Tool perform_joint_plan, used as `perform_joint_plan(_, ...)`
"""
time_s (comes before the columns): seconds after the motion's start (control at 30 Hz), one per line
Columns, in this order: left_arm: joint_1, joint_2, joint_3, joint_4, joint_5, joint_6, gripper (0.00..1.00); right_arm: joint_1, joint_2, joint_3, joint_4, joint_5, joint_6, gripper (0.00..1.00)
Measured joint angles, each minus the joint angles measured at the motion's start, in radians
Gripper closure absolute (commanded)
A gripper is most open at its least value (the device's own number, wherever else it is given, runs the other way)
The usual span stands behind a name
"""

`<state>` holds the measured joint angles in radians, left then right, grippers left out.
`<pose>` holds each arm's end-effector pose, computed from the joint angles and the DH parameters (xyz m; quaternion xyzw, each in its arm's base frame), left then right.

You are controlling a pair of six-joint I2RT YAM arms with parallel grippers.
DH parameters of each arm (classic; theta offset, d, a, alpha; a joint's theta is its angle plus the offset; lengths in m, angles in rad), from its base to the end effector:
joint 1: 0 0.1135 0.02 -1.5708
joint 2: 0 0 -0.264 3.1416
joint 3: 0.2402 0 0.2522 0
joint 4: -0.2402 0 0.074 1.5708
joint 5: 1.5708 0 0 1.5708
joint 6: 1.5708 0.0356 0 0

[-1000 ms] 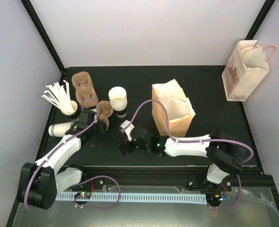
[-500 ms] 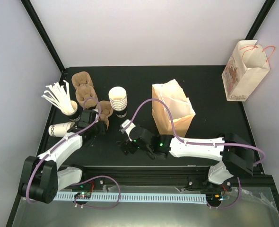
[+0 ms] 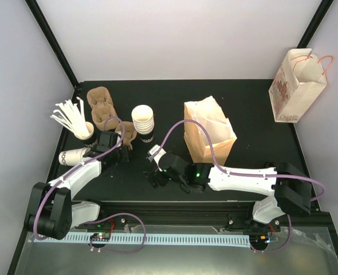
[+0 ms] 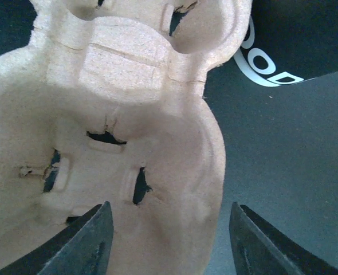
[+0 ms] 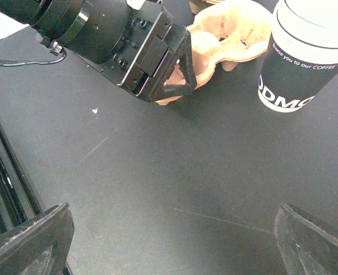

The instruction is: Pack the takeout coffee

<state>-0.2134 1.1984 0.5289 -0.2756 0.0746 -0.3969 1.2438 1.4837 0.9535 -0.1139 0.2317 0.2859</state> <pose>0.2119 -0.0486 0.1657 -0.0757 0.9479 -0.1262 0.2827 0.1123 0.3057 0.2391 -0.3636 0.8124 0.2328 0.3919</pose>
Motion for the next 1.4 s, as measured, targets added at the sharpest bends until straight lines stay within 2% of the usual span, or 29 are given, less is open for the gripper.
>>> perform_joint_plan(0.13, 0.000, -0.011, 0.000, 0.006, 0.018, 0.005, 0.34, 0.000, -0.002, -0.002, 0.000, 0.000, 0.000, 0.02)
perform_joint_plan(0.3, 0.000, 0.001, 0.000, 0.016, 0.027, 0.006, 0.39, 0.000, -0.010, -0.013, 0.000, -0.003, 0.000, 0.02)
perform_joint_plan(0.4, 0.000, 0.035, 0.006, 0.015, 0.026, 0.006, 0.47, 0.000, -0.011, -0.014, 0.000, -0.004, 0.000, 0.02)
perform_joint_plan(0.43, 0.000, 0.048, 0.011, 0.015, 0.027, 0.006, 0.53, 0.000, -0.011, -0.014, 0.000, -0.004, 0.000, 0.02)
perform_joint_plan(0.6, 0.000, 0.074, 0.025, 0.013, 0.031, 0.011, 0.70, 0.000, -0.011, -0.017, 0.000, -0.005, 0.004, 0.02)
perform_joint_plan(0.77, 0.000, 0.048, 0.025, 0.006, 0.037, 0.003, 0.78, 0.000, -0.011, -0.017, 0.000, -0.005, 0.006, 0.02)
perform_joint_plan(1.0, -0.001, -0.094, 0.012, -0.042, 0.064, -0.070, 0.80, 0.000, -0.011, -0.019, 0.000, -0.004, 0.020, 0.02)
perform_joint_plan(1.2, -0.001, -0.245, -0.016, -0.097, 0.140, -0.148, 0.80, -0.005, -0.010, -0.019, -0.009, 0.001, 0.086, 0.03)
perform_joint_plan(1.4, -0.001, -0.369, -0.074, -0.114, 0.255, -0.246, 0.79, -0.059, -0.010, -0.019, -0.005, -0.095, 0.191, 0.05)
